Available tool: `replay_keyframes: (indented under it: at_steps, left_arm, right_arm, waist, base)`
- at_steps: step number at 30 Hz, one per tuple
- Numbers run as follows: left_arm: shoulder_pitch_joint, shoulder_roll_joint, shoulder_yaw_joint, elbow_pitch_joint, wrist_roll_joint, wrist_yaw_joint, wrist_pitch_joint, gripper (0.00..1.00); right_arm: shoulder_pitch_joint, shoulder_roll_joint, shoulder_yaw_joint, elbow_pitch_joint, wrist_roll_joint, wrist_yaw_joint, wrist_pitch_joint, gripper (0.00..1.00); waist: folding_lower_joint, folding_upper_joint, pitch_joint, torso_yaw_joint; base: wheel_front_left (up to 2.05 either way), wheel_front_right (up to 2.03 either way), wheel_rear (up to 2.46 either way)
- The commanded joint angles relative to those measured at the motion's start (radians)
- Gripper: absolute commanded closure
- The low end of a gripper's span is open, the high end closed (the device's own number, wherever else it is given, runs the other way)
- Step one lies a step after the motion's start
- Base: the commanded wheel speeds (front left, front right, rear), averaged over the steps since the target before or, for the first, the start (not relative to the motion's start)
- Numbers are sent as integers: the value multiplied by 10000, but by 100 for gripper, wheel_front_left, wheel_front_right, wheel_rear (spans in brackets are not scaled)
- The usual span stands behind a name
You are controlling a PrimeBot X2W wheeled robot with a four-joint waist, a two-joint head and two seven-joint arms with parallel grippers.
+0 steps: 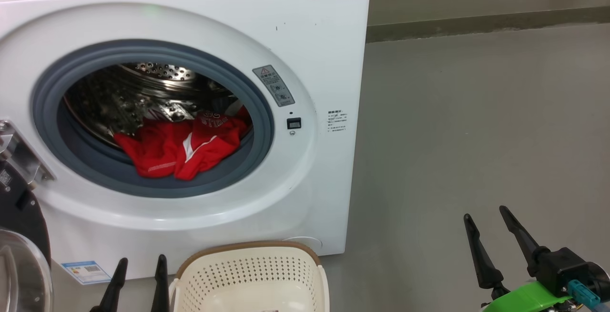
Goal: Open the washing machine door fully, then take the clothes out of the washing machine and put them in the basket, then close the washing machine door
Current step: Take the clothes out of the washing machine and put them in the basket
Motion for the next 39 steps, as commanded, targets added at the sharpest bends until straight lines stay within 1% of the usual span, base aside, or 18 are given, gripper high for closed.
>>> replay_keyframes:
  at_steps: [1,14,17,22,25,30,32,39]
  left_arm:
    - [-307,62,359,-308,63,-33,-122,0]
    - [-284,28,412,-456,14,13,-122,0]
    - [-333,22,418,-396,-85,117,-122,0]
    - [-599,15,262,-167,-144,443,-122,0]
    - [-897,14,78,-43,-170,583,-122,0]
    - [-1588,12,-204,387,-145,641,-122,0]
    - [-1768,12,-227,492,-115,664,-122,0]
    - [-3136,12,-223,1173,-348,870,-122,0]
  right_arm:
    - [-217,-162,224,-268,-1,4,-65,0]
    - [-248,-100,227,-271,-6,4,-65,0]
    - [-251,-97,223,-266,-7,4,-65,0]
    - [-265,-82,221,-265,-28,4,-65,0]
    - [-308,-73,242,-273,-34,4,-65,0]
    - [-455,-91,300,-301,-15,4,-65,0]
    - [-508,-97,307,-318,-13,4,-65,0]
    - [-948,-179,352,-405,-15,4,-65,0]
  waist:
    - [0,0,-10,-8]
    - [0,0,111,1]
    - [0,0,173,43]
    - [0,0,322,112]
    - [0,0,480,173]
    - [0,0,884,253]
    - [0,0,995,265]
    - [0,0,1815,294]
  base:
    - [0,0,0]
    - [0,0,0]
    - [0,0,0]
    - [0,0,0]
    - [0,0,0]
    - [0,0,0]
    - [0,0,0]
    - [0,0,0]
